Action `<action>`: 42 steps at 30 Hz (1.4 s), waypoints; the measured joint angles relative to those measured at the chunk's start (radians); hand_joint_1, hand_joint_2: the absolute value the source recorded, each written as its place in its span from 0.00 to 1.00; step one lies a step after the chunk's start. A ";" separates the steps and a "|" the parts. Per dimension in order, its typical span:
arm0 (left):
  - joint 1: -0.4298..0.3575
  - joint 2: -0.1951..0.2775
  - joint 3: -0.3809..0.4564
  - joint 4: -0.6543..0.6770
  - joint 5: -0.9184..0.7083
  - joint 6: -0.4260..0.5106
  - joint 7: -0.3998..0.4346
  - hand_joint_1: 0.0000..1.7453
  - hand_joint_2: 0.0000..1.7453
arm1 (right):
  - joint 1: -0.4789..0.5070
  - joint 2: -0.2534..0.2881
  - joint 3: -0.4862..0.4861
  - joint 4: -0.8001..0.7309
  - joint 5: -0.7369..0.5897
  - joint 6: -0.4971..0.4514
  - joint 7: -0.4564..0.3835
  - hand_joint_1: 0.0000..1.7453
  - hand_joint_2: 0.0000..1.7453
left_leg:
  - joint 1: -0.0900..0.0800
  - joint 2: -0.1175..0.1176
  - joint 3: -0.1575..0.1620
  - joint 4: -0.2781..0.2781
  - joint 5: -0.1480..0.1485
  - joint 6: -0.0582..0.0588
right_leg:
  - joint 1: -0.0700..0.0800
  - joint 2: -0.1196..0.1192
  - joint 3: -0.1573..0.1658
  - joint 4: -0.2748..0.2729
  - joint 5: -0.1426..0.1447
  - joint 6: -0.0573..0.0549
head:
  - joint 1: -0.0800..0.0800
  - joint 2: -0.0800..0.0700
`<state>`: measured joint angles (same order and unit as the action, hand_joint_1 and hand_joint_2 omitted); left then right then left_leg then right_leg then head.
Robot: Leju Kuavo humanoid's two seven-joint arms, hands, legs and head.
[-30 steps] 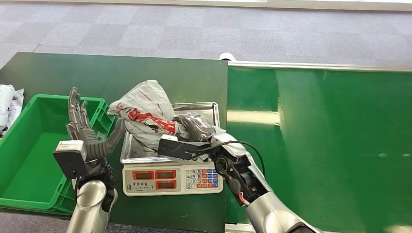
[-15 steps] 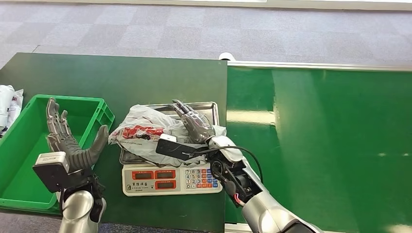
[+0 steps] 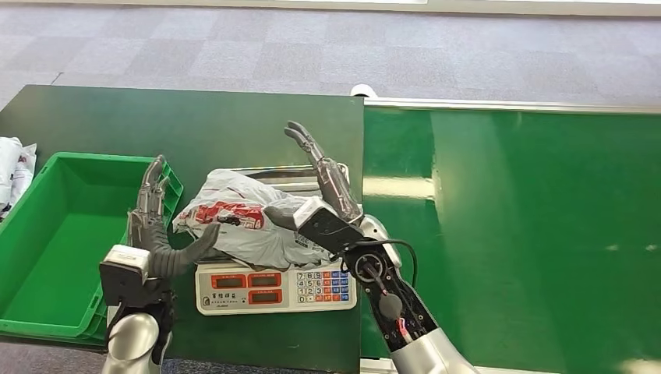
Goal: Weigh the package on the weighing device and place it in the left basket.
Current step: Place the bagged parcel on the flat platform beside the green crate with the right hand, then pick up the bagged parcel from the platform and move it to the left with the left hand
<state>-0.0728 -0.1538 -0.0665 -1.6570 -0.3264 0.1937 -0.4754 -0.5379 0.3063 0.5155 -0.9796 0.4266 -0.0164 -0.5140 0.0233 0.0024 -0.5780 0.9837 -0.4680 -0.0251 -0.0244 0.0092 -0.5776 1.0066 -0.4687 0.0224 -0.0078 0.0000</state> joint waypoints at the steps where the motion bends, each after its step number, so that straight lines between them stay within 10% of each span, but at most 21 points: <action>1: 0.001 0.000 -0.008 0.001 -0.005 -0.005 0.002 0.00 1.00 | 0.010 -0.001 -0.002 -0.029 -0.014 0.000 -0.001 0.00 1.00 | 0.000 0.000 0.000 0.000 0.000 0.000 | 0.000 0.000 0.000 0.000 0.000 0.000 | 0.000 0.000; 13: 0.004 0.003 -0.036 0.002 -0.019 -0.027 0.012 0.00 1.00 | 0.061 -0.015 -0.012 -0.168 -0.048 -0.018 -0.019 0.00 1.00 | 0.000 0.000 0.000 0.000 0.000 0.000 | 0.000 0.000 0.000 0.000 0.000 0.000 | 0.000 0.000; 28: -0.098 0.017 -0.219 0.205 -0.359 -0.016 0.166 0.00 1.00 | 0.319 -0.049 -0.070 -0.623 -0.281 -0.493 -0.179 0.00 1.00 | -0.001 -0.001 0.000 0.000 -0.001 0.000 | -0.001 0.000 -0.001 -0.001 0.000 0.000 | 0.000 0.000; 29: -0.111 0.013 -0.237 0.234 -0.380 -0.007 0.173 0.03 1.00 | 0.325 -0.052 -0.070 -0.635 -0.284 -0.497 -0.179 0.00 1.00 | -0.001 -0.001 0.000 0.000 -0.001 0.000 | -0.001 0.000 0.000 -0.001 0.000 0.000 | 0.000 0.000; 33: -0.160 -0.005 -0.302 0.346 -0.428 0.024 0.204 0.92 1.00 | 0.334 -0.060 -0.068 -0.663 -0.298 -0.493 -0.175 0.00 1.00 | -0.001 -0.001 0.000 0.000 0.000 0.000 | -0.001 0.000 0.000 -0.001 0.000 0.000 | 0.000 0.000; 42: -0.227 -0.033 -0.370 0.525 -0.448 0.057 0.228 0.97 1.00 | 0.339 -0.066 -0.072 -0.701 -0.311 -0.455 -0.158 0.00 1.00 | -0.001 -0.001 0.000 0.000 -0.001 0.000 | -0.001 0.000 0.000 -0.001 0.000 0.000 | 0.000 0.000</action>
<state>-0.2996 -0.1866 -0.4366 -1.1319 -0.7746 0.2509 -0.2472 -0.1988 0.2404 0.4438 -1.6805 0.1152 -0.4710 -0.6716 0.0225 0.0013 -0.5777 0.9838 -0.4685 -0.0252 -0.0254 0.0088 -0.5776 1.0061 -0.4687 0.0225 -0.0082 0.0000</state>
